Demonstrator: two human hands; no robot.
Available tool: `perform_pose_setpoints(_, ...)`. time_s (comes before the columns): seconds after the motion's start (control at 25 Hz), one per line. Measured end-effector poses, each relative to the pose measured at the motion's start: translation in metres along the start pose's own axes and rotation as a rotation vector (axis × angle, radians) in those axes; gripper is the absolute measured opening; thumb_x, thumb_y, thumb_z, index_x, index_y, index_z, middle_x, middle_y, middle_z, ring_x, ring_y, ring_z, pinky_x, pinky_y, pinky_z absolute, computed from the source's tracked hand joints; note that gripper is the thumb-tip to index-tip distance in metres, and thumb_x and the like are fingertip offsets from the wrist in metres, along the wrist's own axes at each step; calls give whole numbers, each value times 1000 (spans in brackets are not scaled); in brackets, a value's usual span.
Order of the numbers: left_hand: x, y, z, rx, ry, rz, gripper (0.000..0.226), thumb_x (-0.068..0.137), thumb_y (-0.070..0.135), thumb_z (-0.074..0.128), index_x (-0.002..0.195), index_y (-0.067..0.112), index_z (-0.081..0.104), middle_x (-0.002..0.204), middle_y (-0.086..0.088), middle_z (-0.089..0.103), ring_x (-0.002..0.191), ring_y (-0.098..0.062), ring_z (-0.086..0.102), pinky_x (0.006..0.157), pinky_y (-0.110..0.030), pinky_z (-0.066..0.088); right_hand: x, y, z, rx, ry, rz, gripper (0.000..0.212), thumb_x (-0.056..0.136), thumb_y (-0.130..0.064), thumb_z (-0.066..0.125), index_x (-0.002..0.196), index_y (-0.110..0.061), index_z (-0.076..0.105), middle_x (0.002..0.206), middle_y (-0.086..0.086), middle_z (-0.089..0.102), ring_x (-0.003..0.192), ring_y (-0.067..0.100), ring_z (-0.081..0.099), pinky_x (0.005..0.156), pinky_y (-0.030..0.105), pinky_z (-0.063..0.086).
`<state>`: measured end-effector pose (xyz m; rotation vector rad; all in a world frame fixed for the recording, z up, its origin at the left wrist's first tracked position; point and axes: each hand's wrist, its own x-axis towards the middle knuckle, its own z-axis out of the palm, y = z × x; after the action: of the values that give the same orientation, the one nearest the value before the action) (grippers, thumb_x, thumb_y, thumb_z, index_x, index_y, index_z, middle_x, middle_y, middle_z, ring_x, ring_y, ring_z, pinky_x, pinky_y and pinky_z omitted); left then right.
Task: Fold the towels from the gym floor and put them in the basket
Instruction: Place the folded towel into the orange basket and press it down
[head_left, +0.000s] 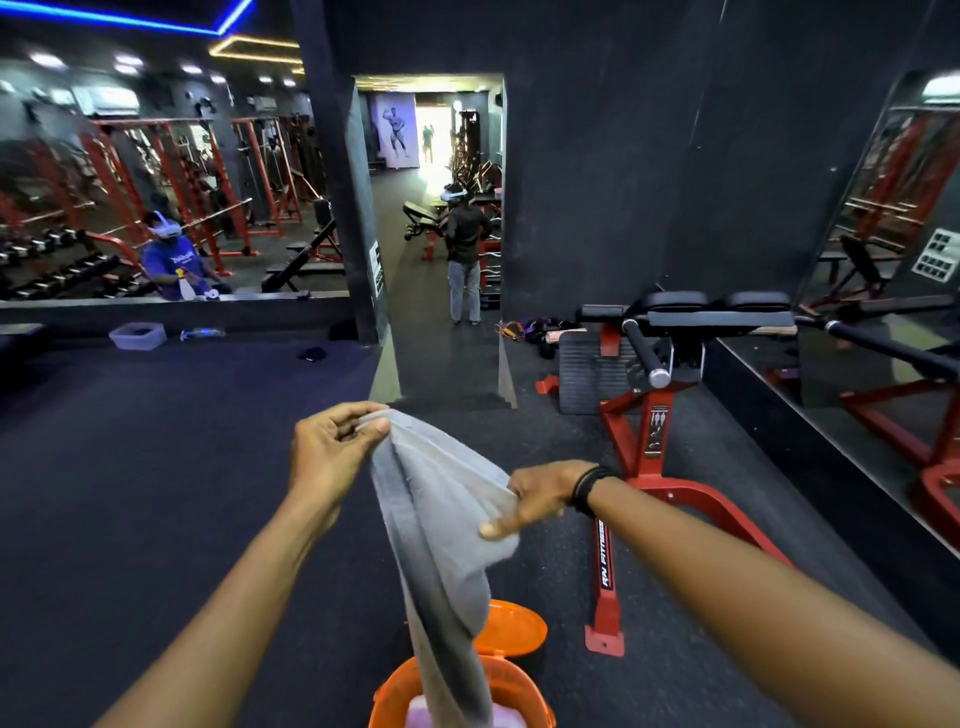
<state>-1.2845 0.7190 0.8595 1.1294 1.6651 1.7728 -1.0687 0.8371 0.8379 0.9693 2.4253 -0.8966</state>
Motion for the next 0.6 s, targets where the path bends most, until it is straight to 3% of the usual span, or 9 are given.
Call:
perform_pose_setpoints(0.08, 7, 0, -11, 32, -8, 23, 19, 80, 1, 72, 85, 19, 72, 78, 12, 74, 74, 1, 65, 70, -13, 52, -3, 16, -3, -64, 43, -13, 49, 80, -55, 67, 97, -9, 69, 83, -1, 58, 79, 15, 54, 73, 29, 46)
perform_pose_setpoints(0.16, 10, -7, -20, 163, 4, 33, 19, 79, 6, 74, 83, 24, 73, 76, 15, 73, 73, 1, 64, 69, -13, 50, -8, 26, -16, -138, 201, -53, 38, 89, -42, 63, 100, -6, 67, 87, 6, 61, 83, 16, 54, 79, 29, 44)
perform_pose_setpoints(0.24, 10, -15, -27, 304, 44, 39, 17, 78, 10, 76, 80, 27, 73, 73, 19, 72, 71, 0, 62, 66, -11, 48, -11, 31, -32, -120, 419, -152, 37, 90, -37, 62, 86, 0, 67, 83, 19, 63, 74, 23, 54, 71, 30, 42)
perform_pose_setpoints(0.32, 10, -17, -32, 391, 104, 58, 15, 79, 12, 75, 80, 26, 72, 71, 19, 70, 71, -4, 61, 61, -7, 44, -15, 30, -41, 2, 610, -262, 33, 85, -33, 70, 72, -2, 67, 70, 14, 60, 62, 16, 50, 59, 28, 37)
perform_pose_setpoints(0.4, 11, -12, -35, 460, 157, 91, 9, 81, 13, 73, 83, 22, 72, 74, 9, 70, 72, -9, 61, 62, -9, 43, -19, 26, -42, 194, 771, -329, 30, 76, -31, 78, 65, -5, 68, 60, 4, 53, 55, 4, 41, 51, 23, 31)
perform_pose_setpoints(0.52, 12, -3, -34, 554, 208, 163, 4, 86, 17, 67, 88, 16, 70, 78, 0, 67, 74, -16, 59, 67, -28, 42, -18, 16, -40, 426, 920, -423, 24, 69, -24, 84, 72, -5, 69, 58, -3, 57, 54, -2, 44, 51, 17, 37)
perform_pose_setpoints(0.6, 14, -4, -36, 617, 179, 191, 8, 91, 19, 62, 89, 13, 66, 78, -2, 65, 74, -20, 57, 66, -32, 39, -17, 16, -41, 622, 886, -465, 33, 66, -16, 86, 87, -9, 62, 65, 2, 62, 58, 6, 54, 53, 20, 45)
